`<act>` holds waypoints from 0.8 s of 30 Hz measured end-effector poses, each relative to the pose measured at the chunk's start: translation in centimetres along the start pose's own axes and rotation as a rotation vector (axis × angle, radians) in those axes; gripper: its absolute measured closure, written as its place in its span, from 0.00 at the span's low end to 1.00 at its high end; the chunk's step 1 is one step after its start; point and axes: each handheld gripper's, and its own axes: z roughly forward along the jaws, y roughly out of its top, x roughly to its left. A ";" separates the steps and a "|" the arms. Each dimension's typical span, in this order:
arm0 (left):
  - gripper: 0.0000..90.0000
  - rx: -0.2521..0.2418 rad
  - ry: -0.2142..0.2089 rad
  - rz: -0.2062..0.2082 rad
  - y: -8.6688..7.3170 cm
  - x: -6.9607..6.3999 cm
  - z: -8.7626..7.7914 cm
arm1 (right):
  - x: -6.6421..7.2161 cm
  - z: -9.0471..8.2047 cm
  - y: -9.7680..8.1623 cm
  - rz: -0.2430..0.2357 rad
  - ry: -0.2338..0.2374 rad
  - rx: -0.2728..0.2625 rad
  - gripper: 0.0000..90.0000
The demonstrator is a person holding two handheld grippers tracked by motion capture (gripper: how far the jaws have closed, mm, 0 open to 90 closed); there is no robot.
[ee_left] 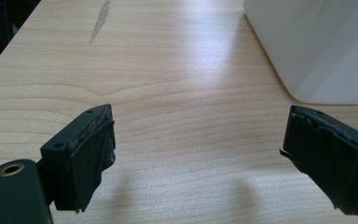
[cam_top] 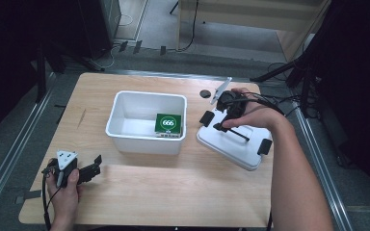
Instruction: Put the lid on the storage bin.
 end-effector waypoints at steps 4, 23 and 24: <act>0.11 -0.002 -0.002 -0.001 0.0 0.0 0.0 | -0.1 0.3 -1.2 0.022 -0.007 0.005 0.20; 0.11 0.002 -0.002 0.004 0.0 -0.1 0.1 | -0.4 2.0 -4.9 0.102 -0.025 0.018 0.26; 0.11 0.001 -0.002 0.004 0.0 -0.1 0.1 | -0.3 2.1 -5.0 0.105 -0.026 0.020 0.26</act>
